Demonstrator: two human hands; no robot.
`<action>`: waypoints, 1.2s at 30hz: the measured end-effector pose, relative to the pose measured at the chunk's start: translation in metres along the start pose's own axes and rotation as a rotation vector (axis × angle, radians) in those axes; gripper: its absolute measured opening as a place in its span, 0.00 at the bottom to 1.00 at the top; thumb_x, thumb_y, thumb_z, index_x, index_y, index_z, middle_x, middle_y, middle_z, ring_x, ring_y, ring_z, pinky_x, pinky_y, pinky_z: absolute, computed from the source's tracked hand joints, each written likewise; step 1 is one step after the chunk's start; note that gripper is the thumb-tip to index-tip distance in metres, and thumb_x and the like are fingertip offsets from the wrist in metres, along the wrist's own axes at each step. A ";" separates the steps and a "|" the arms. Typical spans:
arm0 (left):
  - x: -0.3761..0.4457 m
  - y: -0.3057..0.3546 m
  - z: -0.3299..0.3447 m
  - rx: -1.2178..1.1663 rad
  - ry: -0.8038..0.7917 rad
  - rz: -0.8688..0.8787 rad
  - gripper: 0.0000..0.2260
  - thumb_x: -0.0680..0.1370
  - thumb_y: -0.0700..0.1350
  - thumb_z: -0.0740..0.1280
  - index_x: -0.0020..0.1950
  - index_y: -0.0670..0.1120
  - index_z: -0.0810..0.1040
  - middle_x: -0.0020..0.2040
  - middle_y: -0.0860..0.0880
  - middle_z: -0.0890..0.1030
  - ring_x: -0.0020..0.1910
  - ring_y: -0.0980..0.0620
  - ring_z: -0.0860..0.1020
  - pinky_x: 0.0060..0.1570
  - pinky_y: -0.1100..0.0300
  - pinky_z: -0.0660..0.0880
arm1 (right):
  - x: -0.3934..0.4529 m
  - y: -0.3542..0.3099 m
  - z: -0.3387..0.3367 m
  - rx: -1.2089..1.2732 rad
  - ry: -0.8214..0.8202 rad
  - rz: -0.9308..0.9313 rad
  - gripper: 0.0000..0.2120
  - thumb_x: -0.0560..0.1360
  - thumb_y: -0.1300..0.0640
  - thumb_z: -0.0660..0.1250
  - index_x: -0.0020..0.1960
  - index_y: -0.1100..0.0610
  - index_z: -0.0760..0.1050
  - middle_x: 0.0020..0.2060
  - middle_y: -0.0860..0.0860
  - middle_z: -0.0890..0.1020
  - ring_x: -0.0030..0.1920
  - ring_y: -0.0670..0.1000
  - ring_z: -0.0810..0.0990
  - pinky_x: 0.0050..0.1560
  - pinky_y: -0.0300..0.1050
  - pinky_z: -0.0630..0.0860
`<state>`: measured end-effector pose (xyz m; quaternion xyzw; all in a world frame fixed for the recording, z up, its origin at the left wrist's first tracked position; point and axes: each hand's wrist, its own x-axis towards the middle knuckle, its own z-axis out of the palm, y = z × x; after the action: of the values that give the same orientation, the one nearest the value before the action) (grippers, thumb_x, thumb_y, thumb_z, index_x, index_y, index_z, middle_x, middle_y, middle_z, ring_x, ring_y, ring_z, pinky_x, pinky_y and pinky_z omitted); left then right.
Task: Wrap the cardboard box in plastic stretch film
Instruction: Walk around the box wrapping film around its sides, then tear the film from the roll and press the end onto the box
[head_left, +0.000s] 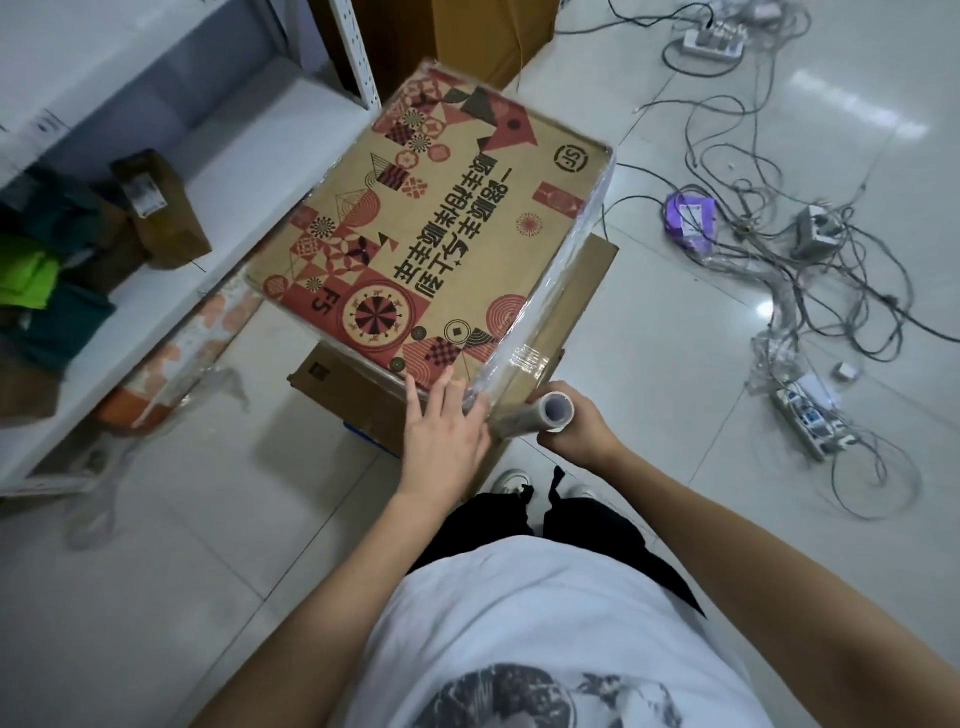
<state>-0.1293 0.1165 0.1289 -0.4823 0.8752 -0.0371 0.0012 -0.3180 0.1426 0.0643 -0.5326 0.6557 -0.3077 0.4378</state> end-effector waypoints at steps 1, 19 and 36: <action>0.001 0.002 -0.001 0.005 -0.012 -0.014 0.17 0.68 0.48 0.74 0.55 0.45 0.80 0.51 0.40 0.78 0.62 0.41 0.74 0.62 0.33 0.64 | 0.003 0.001 -0.003 0.001 -0.021 0.007 0.17 0.58 0.62 0.63 0.46 0.52 0.74 0.44 0.49 0.79 0.46 0.53 0.78 0.46 0.45 0.73; 0.021 0.066 -0.003 -0.199 -0.098 -0.681 0.20 0.74 0.52 0.66 0.63 0.44 0.73 0.73 0.41 0.59 0.73 0.45 0.58 0.72 0.50 0.51 | 0.063 0.000 -0.060 -0.160 -0.592 -0.294 0.19 0.72 0.62 0.70 0.55 0.48 0.64 0.46 0.44 0.75 0.45 0.38 0.75 0.45 0.32 0.70; 0.032 0.080 -0.016 -0.054 -0.058 -0.729 0.16 0.74 0.48 0.66 0.60 0.43 0.76 0.67 0.40 0.68 0.68 0.44 0.65 0.69 0.53 0.56 | 0.088 -0.017 -0.071 -0.205 -0.580 -0.354 0.20 0.69 0.55 0.75 0.56 0.55 0.70 0.48 0.48 0.77 0.48 0.47 0.77 0.51 0.41 0.75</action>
<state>-0.2149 0.1331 0.1406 -0.7634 0.6459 0.0018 -0.0001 -0.3792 0.0489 0.0880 -0.7443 0.4291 -0.1473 0.4902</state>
